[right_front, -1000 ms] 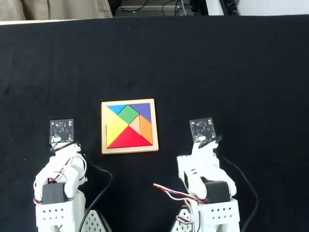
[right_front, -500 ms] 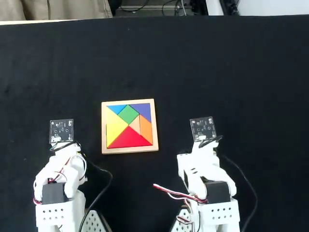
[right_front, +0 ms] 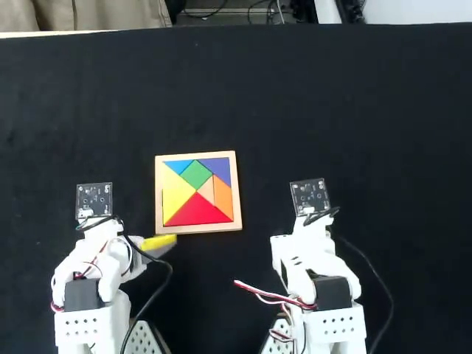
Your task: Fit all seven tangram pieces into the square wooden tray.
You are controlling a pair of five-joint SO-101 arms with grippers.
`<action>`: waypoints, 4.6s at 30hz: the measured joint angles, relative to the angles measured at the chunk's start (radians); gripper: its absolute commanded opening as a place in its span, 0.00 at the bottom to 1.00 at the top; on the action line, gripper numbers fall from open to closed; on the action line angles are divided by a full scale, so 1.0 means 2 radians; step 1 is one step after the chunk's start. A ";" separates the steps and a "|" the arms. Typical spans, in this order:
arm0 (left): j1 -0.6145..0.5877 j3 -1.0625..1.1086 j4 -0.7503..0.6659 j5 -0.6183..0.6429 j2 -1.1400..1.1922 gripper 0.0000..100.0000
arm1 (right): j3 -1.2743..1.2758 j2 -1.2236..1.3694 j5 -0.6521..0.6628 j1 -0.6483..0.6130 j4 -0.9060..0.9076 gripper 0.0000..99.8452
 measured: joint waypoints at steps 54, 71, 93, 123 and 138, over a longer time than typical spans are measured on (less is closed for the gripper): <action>0.249 0.002 -0.110 0.489 0.000 0.41 | 0.002 0.000 0.000 -0.017 0.017 0.11; 0.199 0.002 0.001 0.307 0.000 0.41 | 0.002 0.000 0.000 -0.017 0.017 0.11; -0.093 0.002 -0.005 0.153 0.000 0.04 | 0.002 0.000 0.000 -0.017 0.017 0.11; 0.017 0.002 -0.005 0.061 0.000 0.04 | 0.002 0.000 0.000 -0.017 0.018 0.11; 0.022 0.002 -0.005 0.056 0.000 0.04 | 0.002 0.000 0.000 0.031 0.018 0.11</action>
